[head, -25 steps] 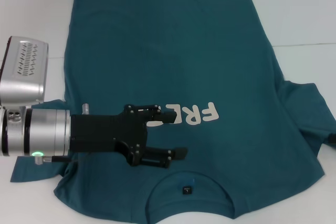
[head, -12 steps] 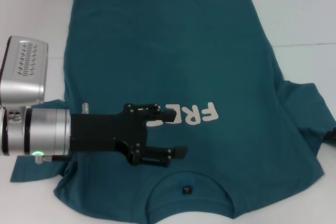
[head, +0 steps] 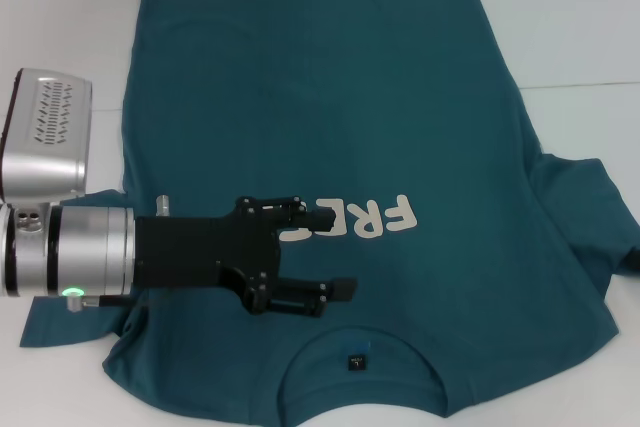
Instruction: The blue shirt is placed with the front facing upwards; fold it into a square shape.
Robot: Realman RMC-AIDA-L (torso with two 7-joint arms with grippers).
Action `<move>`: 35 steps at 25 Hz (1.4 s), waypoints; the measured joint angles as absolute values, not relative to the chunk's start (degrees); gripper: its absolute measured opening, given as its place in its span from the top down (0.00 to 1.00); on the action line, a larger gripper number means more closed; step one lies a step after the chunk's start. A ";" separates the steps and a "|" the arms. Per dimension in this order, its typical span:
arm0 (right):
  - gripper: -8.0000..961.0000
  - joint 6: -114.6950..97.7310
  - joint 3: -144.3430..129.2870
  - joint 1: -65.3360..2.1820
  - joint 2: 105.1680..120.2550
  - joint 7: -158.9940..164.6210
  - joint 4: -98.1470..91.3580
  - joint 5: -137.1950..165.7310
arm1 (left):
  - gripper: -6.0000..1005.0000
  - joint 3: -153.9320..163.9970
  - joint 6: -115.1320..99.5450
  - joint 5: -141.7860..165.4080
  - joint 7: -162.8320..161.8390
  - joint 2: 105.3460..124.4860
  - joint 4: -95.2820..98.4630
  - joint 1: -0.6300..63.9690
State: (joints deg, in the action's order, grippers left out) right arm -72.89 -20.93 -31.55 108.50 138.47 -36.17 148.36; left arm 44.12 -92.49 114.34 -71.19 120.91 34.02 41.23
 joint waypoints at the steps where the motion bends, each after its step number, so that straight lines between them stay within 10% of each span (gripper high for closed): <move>1: 0.53 -72.86 -20.93 -31.56 108.50 138.47 -36.25 148.35 | 0.16 44.12 -92.44 114.34 -71.19 120.91 34.02 41.24; 17: 0.95 -73.37 -21.25 -30.42 107.95 138.49 -40.19 148.21 | 0.16 44.12 -91.84 114.29 -71.38 121.21 33.92 41.49; 35: 0.93 -72.13 -23.73 -30.18 108.46 138.34 -44.45 148.77 | 0.16 43.92 -91.75 114.25 -71.72 121.58 33.92 41.65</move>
